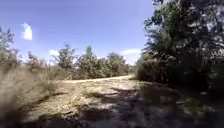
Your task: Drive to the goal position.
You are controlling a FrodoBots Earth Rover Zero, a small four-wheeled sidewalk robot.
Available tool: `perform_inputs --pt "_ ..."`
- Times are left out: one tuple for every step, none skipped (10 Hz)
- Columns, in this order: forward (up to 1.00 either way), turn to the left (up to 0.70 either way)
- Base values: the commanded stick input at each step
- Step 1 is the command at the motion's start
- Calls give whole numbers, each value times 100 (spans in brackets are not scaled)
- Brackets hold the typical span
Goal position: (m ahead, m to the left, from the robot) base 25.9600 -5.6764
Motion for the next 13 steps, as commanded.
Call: perform_inputs --pt "70 0" --pt "70 0" --pt "70 0" --pt "70 0" --pt "70 0" --pt "70 0" --pt "70 0" --pt "70 0" --pt "70 0" --pt "70 0" --pt "70 0" --pt "70 0" --pt "70 0"
